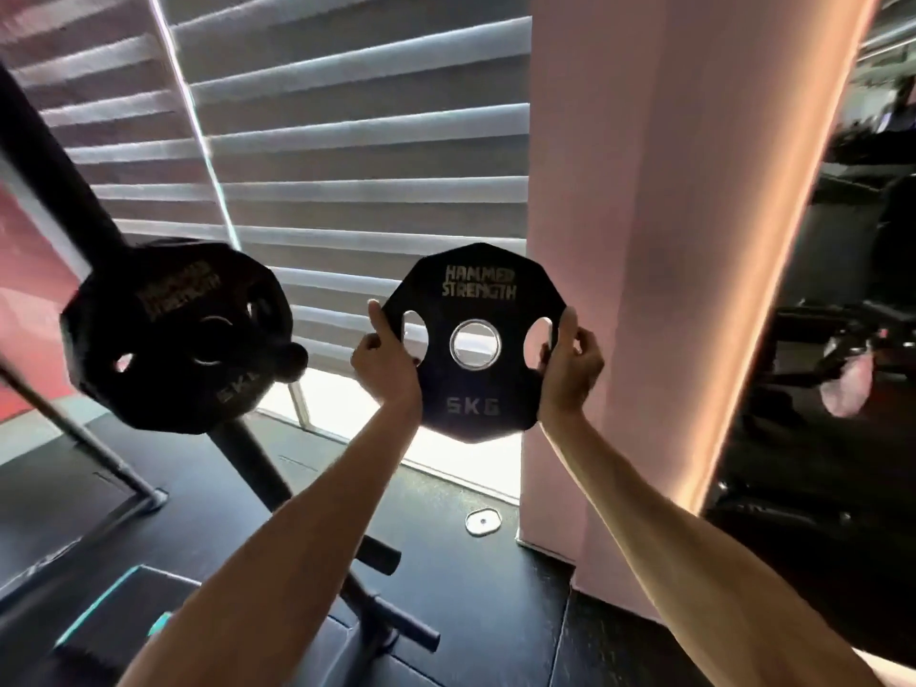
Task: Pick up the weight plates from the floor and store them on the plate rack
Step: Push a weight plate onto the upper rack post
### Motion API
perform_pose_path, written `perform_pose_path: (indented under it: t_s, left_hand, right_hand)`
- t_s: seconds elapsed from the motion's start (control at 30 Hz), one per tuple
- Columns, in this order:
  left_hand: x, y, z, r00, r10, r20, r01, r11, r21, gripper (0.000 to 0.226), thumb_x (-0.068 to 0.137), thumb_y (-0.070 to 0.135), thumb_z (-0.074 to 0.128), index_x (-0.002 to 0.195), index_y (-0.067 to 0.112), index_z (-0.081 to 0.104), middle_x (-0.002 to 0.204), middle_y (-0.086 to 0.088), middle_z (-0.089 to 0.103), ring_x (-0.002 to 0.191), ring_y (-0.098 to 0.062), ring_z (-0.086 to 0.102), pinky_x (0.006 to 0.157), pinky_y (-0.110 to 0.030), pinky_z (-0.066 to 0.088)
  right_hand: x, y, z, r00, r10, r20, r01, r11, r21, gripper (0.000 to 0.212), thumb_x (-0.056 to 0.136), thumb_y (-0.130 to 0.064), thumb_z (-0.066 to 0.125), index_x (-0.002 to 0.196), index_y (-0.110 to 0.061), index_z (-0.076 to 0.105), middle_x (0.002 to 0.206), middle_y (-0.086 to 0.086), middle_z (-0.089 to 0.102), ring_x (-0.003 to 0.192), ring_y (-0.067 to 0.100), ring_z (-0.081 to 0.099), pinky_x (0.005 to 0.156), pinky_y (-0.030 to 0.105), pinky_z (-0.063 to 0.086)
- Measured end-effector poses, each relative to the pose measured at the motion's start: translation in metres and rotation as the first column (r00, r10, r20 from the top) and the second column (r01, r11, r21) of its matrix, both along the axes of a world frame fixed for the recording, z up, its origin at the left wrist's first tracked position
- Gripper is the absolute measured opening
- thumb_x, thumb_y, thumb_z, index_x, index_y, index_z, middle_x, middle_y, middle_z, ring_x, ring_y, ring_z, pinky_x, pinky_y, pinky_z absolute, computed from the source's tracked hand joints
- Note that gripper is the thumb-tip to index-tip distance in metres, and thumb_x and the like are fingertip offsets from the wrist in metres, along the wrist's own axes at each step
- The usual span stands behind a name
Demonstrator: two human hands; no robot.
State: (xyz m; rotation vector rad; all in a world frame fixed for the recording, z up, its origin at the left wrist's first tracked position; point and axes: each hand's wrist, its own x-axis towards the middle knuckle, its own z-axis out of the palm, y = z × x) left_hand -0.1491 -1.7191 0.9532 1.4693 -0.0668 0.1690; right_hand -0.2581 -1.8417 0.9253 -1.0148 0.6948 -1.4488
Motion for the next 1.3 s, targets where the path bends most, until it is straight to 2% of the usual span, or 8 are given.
perform_pose_path:
  t_s: [0.13, 0.27, 0.37, 0.63, 0.8, 1.0, 1.2, 1.3]
  left_hand:
    - [0.015, -0.009, -0.012, 0.993, 0.111, 0.028, -0.11, 0.993, -0.045, 0.068, 0.095, 0.064, 0.041, 0.073, 0.007, 0.07, 0.063, -0.006, 0.067, 0.062, -0.023, 0.065, 0.07, -0.036, 0.055]
    - [0.019, -0.016, -0.012, 0.956, 0.292, 0.038, -0.291, 0.956, -0.029, 0.063, 0.098, 0.059, 0.04, 0.074, 0.008, 0.068, 0.072, -0.01, 0.068, 0.079, -0.029, 0.065, 0.081, -0.036, 0.049]
    - [0.014, -0.016, -0.009, 0.901, 0.431, 0.051, -0.428, 0.902, -0.058, 0.062, 0.095, 0.064, 0.04, 0.078, 0.013, 0.071, 0.08, -0.008, 0.074, 0.081, -0.023, 0.068, 0.084, -0.035, 0.052]
    - [-0.02, 0.026, 0.014, 0.743, 0.663, 0.091, -0.655, 0.748, -0.106, 0.053, 0.096, 0.062, 0.042, 0.068, 0.024, 0.065, 0.065, 0.011, 0.064, 0.062, -0.005, 0.059, 0.065, -0.024, 0.048]
    - [-0.038, 0.066, 0.018, 0.649, 0.754, 0.102, -0.74, 0.657, -0.141, 0.054, 0.092, 0.07, 0.041, 0.064, 0.029, 0.062, 0.065, 0.007, 0.066, 0.063, -0.015, 0.064, 0.062, -0.032, 0.049]
    - [-0.045, 0.104, 0.009, 0.556, 0.83, 0.053, -0.817, 0.557, -0.15, 0.06, 0.099, 0.059, 0.037, 0.104, 0.011, 0.073, 0.077, 0.006, 0.069, 0.061, 0.0, 0.057, 0.053, -0.006, 0.043]
    - [-0.027, 0.124, -0.002, 0.536, 0.843, 0.044, -0.826, 0.534, -0.182, 0.067, 0.093, 0.071, 0.035, 0.106, 0.017, 0.073, 0.096, -0.001, 0.075, 0.089, -0.018, 0.071, 0.084, -0.035, 0.057]
    - [-0.016, 0.128, -0.003, 0.539, 0.842, 0.041, -0.817, 0.534, -0.217, 0.067, 0.093, 0.07, 0.035, 0.107, 0.016, 0.072, 0.093, 0.002, 0.075, 0.081, -0.011, 0.07, 0.076, -0.027, 0.058]
  right_hand:
    - [0.033, -0.024, -0.012, 0.987, 0.158, 0.011, -0.158, 0.987, -0.002, 0.031, 0.094, -0.048, 0.059, 0.081, -0.02, 0.065, 0.061, -0.012, 0.063, 0.054, 0.007, 0.058, 0.059, 0.03, 0.05]
    - [0.059, -0.044, -0.01, 0.943, 0.332, 0.036, -0.332, 0.943, -0.007, 0.038, 0.094, -0.046, 0.06, 0.089, -0.009, 0.066, 0.059, -0.013, 0.06, 0.055, 0.009, 0.057, 0.061, 0.032, 0.051]
    - [0.076, -0.053, -0.002, 0.885, 0.465, 0.032, -0.465, 0.885, -0.021, 0.038, 0.086, -0.058, 0.062, 0.081, -0.02, 0.065, 0.067, -0.009, 0.064, 0.063, 0.011, 0.06, 0.067, 0.036, 0.054]
    - [0.102, -0.017, 0.02, 0.671, 0.735, 0.099, -0.73, 0.678, -0.091, 0.032, 0.093, -0.047, 0.062, 0.081, -0.017, 0.065, 0.06, -0.007, 0.061, 0.055, 0.013, 0.055, 0.06, 0.031, 0.047]
    - [0.105, 0.024, 0.03, 0.567, 0.819, 0.086, -0.812, 0.574, -0.111, 0.039, 0.096, -0.043, 0.059, 0.083, -0.006, 0.062, 0.049, -0.004, 0.05, 0.048, 0.018, 0.047, 0.048, 0.03, 0.037]
    - [0.119, 0.071, 0.027, 0.493, 0.87, -0.017, -0.864, 0.487, -0.132, 0.043, 0.092, -0.055, 0.057, 0.08, -0.014, 0.061, 0.05, 0.006, 0.051, 0.047, 0.021, 0.045, 0.049, 0.031, 0.038]
    - [0.14, 0.092, 0.027, 0.449, 0.893, -0.04, -0.885, 0.438, -0.161, 0.041, 0.087, -0.061, 0.056, 0.07, -0.025, 0.056, 0.055, 0.012, 0.044, 0.051, 0.023, 0.038, 0.051, 0.035, 0.034]
    - [0.151, 0.094, 0.026, 0.46, 0.887, -0.038, -0.874, 0.444, -0.198, 0.04, 0.091, -0.058, 0.055, 0.072, -0.023, 0.055, 0.055, 0.014, 0.043, 0.05, 0.024, 0.038, 0.051, 0.033, 0.035]
